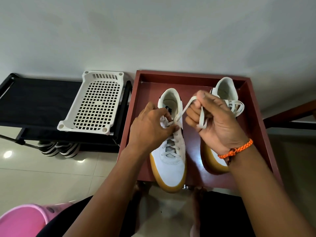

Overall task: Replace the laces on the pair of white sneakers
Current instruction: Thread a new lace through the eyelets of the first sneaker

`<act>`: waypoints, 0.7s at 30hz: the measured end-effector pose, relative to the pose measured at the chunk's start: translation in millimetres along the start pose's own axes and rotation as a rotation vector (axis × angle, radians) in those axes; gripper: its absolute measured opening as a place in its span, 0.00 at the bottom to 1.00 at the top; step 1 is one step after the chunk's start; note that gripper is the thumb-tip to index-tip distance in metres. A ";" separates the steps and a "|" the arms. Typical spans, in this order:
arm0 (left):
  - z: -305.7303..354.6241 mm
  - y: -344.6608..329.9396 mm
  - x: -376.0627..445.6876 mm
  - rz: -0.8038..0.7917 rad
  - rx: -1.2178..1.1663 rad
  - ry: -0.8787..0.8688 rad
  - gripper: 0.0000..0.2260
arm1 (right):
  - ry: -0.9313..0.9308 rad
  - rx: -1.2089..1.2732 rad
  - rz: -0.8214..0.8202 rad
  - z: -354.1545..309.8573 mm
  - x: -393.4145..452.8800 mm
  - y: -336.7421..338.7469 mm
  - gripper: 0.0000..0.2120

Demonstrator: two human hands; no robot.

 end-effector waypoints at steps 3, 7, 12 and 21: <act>0.0 -0.2 -0.9 -0.019 -0.024 0.000 0.15 | -0.025 0.098 0.189 4.4 1.4 19.2 0.16; -4.1 -1.6 -2.7 -0.094 -0.161 0.029 0.22 | 0.117 -1.059 0.514 -10.9 -6.1 63.7 0.03; -15.8 -0.4 -2.1 -0.159 -0.323 0.244 0.17 | -0.082 -1.212 0.353 30.7 -0.4 53.9 0.09; 0.0 19.9 -1.7 -0.140 -0.521 0.156 0.18 | -0.047 -1.022 0.259 15.5 7.4 23.5 0.18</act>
Point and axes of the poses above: each hand's wrist, its own x-axis towards the middle knuckle, its own y-axis out of the back of the hand, z = x × y, the point moved 9 cm from there along x, towards the middle knuckle, and after that the axes turned 5 degrees about x, right-handed, at the moved point
